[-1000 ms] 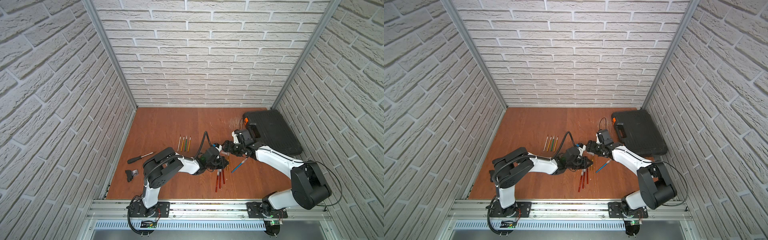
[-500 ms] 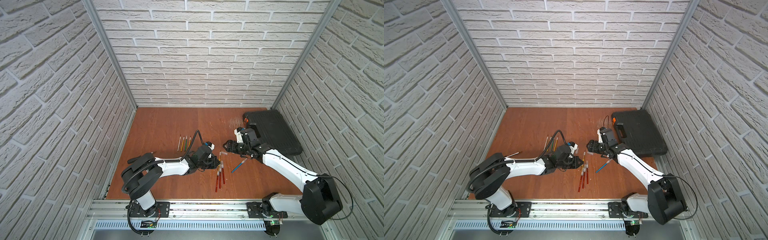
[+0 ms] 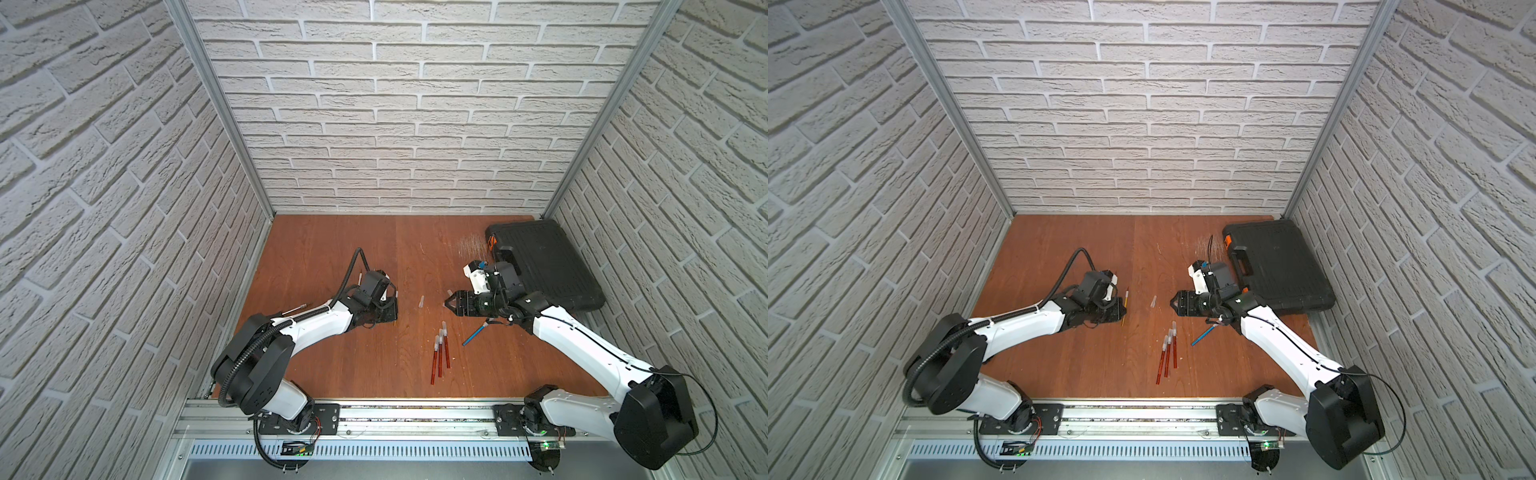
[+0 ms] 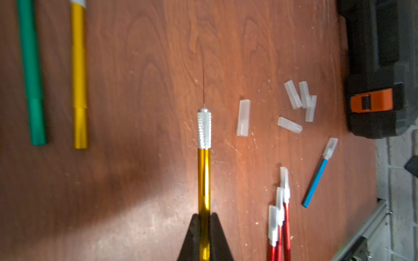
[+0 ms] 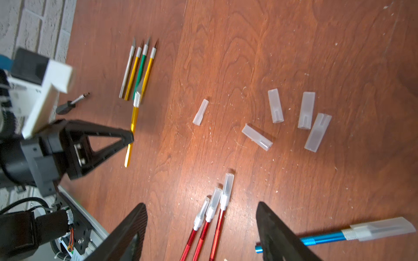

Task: Remove protective caps from carving knives
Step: Place the carving knife at the center of the board.

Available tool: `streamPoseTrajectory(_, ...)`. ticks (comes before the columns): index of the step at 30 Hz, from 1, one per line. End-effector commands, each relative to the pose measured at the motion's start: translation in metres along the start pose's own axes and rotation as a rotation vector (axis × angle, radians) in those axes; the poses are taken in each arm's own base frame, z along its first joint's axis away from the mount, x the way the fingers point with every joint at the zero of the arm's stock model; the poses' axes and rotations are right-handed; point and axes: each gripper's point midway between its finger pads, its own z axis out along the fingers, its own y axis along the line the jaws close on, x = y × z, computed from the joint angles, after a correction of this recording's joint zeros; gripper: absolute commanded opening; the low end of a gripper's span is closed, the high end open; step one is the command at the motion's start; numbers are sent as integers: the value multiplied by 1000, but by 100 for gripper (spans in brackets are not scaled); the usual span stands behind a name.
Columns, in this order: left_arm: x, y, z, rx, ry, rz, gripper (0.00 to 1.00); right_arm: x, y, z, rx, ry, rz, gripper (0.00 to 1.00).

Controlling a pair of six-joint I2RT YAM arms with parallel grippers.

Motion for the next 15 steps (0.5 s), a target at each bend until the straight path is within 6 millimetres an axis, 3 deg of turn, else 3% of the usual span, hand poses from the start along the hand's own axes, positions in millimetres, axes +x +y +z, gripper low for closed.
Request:
streamPoseTrajectory(1,-8,16,1,-89,27,77,0,7,5,-1,-11,11,-45,76)
streamPoseTrajectory(15,-51,39,22,-247,29,150,1,23,14,11,-4,70,-119,76)
